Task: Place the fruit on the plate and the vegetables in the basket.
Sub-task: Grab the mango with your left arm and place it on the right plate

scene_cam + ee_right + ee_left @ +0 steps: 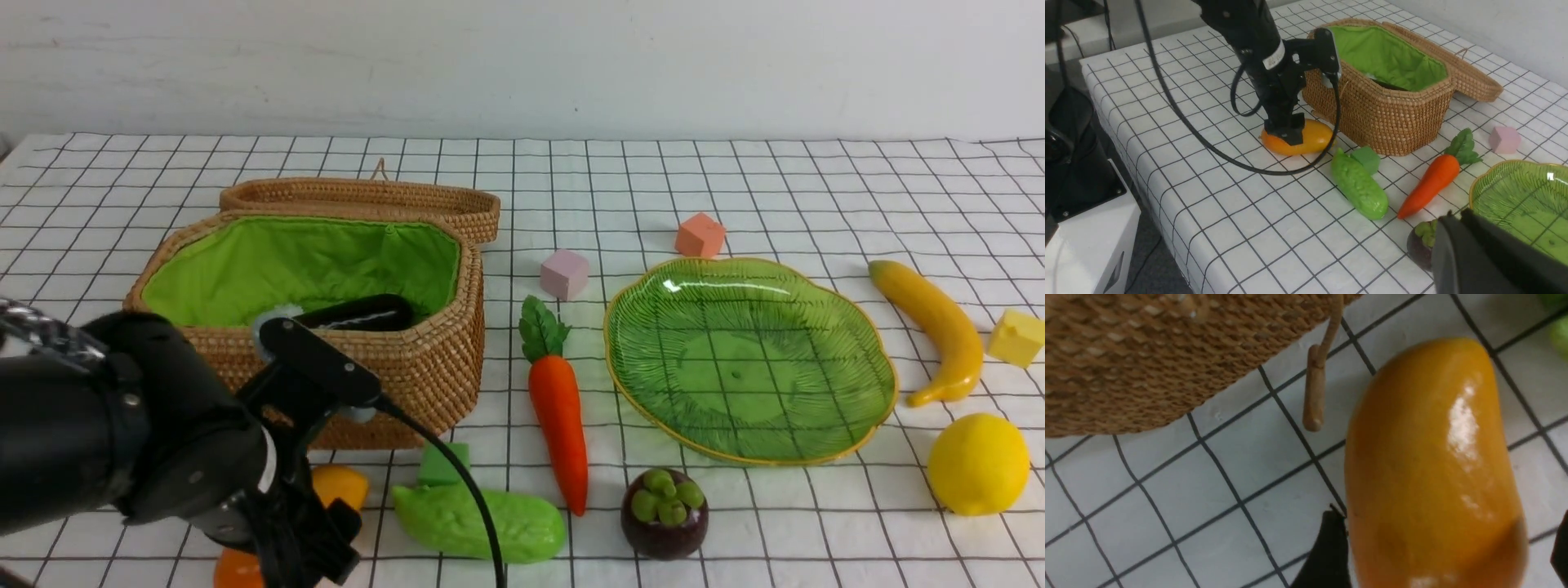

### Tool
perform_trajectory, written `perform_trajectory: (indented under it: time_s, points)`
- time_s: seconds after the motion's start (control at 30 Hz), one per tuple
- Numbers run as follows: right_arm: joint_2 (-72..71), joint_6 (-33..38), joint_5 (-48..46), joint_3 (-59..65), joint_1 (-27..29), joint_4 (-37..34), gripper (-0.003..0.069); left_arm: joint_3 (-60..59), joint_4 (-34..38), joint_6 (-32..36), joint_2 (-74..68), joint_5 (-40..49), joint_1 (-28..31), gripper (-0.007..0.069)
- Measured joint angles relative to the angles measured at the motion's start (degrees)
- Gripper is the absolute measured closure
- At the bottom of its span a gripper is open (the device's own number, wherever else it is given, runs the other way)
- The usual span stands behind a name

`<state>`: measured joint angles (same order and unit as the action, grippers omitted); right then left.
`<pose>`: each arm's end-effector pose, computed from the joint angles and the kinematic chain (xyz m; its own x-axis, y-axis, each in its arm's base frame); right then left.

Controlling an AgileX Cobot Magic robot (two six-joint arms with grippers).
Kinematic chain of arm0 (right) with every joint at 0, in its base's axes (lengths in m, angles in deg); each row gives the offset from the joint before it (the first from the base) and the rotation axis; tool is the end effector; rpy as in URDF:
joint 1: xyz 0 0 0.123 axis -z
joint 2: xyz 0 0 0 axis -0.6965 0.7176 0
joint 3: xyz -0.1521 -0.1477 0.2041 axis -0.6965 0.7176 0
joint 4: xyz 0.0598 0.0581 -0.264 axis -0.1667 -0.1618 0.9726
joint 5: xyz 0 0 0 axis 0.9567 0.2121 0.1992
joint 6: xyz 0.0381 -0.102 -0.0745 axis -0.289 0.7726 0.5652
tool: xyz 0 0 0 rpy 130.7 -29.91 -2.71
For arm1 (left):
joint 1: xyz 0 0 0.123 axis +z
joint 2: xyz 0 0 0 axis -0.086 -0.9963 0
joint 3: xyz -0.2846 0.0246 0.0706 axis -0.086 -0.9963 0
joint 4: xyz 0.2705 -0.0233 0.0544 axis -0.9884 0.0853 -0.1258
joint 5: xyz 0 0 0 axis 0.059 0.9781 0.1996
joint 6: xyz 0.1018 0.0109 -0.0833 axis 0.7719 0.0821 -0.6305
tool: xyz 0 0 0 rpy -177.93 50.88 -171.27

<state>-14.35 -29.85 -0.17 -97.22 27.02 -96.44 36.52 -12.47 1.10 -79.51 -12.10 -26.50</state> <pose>0.0391 0.0861 0.4025 -0.1150 -0.2962 -0.9482 -0.7956 0.5990 -0.0907 0.2720 -0.1296 0.1519 -0.7579 0.5536 -0.3451 0.4953 0.8326 0.2478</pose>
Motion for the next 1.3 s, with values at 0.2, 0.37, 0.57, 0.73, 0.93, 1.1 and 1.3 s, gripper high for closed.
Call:
perform_trajectory:
  time_s: [0.2,0.37,0.57,0.73,0.93,1.1,1.3]
  points:
    - [0.0,0.0,-2.0,0.2,0.0,-1.5,0.0632,0.3,-4.9,-4.8,-8.9,-2.6,0.0,0.006]
    - [-0.1,0.0,-2.2,0.2,0.0,-2.9,0.0631,1.2,-4.3,-6.6,-9.5,-1.0,0.0,0.0064]
    - [-0.1,-3.4,-1.4,0.2,0.0,-1.3,0.0631,4.4,1.6,-5.1,-3.6,13.4,-1.5,0.0064]
    - [-0.1,-17.0,5.0,0.2,0.0,9.3,0.0627,11.2,9.5,6.5,7.4,18.0,-10.2,0.0064]
    - [-0.1,-22.9,8.3,0.2,0.0,16.1,0.0624,23.9,20.4,23.1,1.5,8.7,-13.7,0.0064]
    - [-0.1,-23.9,8.9,0.2,0.0,17.1,0.0624,46.9,29.8,45.0,-19.7,9.9,-13.7,0.0064]
    - [-0.1,-26.1,7.1,0.2,0.0,17.3,0.0624,73.5,28.3,48.6,-41.1,21.5,-13.5,0.0064]
